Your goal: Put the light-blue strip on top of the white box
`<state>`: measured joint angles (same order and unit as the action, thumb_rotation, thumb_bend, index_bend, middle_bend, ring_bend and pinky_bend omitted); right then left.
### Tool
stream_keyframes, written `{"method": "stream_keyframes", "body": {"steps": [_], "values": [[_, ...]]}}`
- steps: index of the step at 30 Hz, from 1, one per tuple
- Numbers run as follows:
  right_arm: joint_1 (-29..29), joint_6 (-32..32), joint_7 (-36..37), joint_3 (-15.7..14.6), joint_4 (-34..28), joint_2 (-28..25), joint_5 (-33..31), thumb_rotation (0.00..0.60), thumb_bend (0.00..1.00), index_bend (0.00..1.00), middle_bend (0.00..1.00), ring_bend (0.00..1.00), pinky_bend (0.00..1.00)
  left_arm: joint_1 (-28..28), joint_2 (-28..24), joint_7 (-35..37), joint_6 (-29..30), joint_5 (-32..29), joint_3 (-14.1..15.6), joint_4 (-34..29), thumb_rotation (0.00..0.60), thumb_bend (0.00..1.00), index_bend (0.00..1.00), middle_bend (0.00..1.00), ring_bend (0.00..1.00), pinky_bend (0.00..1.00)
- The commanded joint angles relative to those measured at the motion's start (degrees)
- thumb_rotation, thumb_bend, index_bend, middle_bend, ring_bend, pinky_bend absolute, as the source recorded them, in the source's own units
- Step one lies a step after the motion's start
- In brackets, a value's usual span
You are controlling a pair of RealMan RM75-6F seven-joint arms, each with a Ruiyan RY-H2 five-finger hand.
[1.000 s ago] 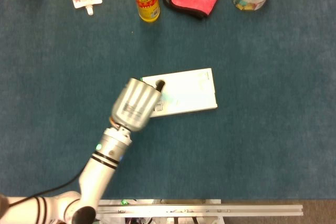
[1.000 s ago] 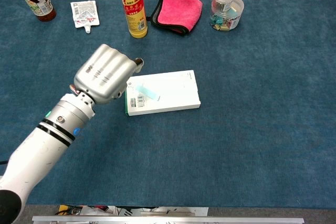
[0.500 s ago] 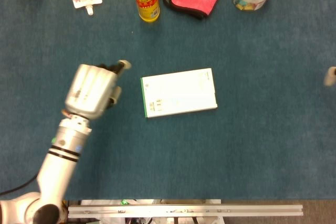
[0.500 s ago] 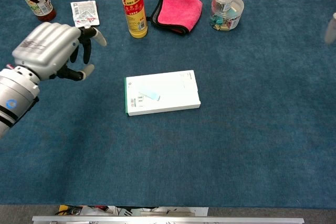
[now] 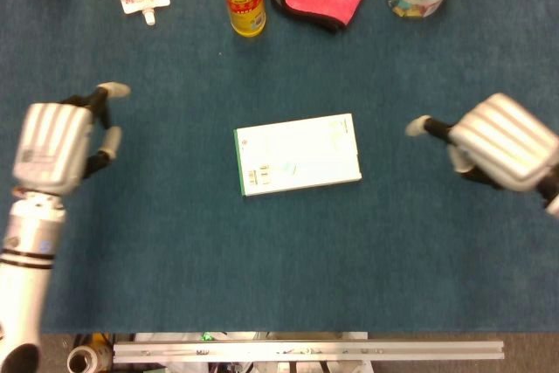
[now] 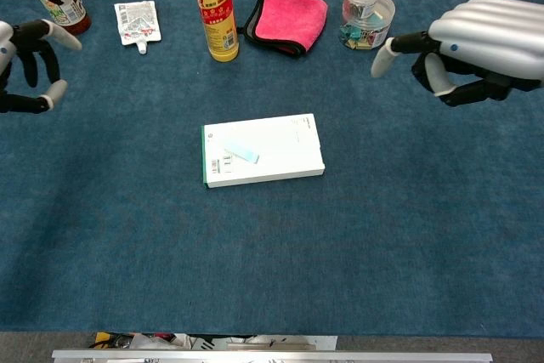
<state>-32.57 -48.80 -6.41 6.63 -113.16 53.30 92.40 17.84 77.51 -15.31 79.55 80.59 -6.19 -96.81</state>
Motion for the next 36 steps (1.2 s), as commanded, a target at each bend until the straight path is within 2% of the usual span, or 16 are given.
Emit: {"method": "stream_keyframes", "body": {"steps": [1,8,18,28,36], "values": [[-3.07,3.94,-2.36,0.78,-0.67,2.57,-2.76,0.6,1.0,0.27,1.0,1.0,1.0,-2.2,-2.87,2.88,0.74,-0.05,1.58,1.55,0.6,0.39,0.31,0.59,0.61,0.84],[-9.04,11.77,-7.85,1.32,0.08,6.75,-10.6,0.6,1.0,0.26,1.0,1.0,1.0,-4.95,-5.44,6.42,2.48,0.98,3.41,2.35,0.6,0.39,0.31,0.59,0.62,0.85],[-18.03,17.4,-17.15,1.05,1.88,11.89,-25.97,0.6,1.0,0.26,1.0,1.0,1.0,-7.17,-6.58,10.14,3.96,1.37,3.84,2.76,0.6,0.41,0.33,0.64,0.66,0.89],[-29.85,16.98,-25.24,-3.7,3.99,16.92,-44.01,0.596,1.0,0.24,1.0,1.0,1.0,-8.5,-7.21,11.8,4.37,1.33,3.86,2.72,0.6,0.43,0.34,0.64,0.66,0.89],[-36.57,13.54,-28.61,-7.68,5.3,20.82,-53.03,0.588,1.0,0.24,1.0,1.0,1.0,-9.08,-7.02,12.95,3.91,1.14,3.89,3.63,0.6,0.43,0.34,0.64,0.67,0.9]]}}
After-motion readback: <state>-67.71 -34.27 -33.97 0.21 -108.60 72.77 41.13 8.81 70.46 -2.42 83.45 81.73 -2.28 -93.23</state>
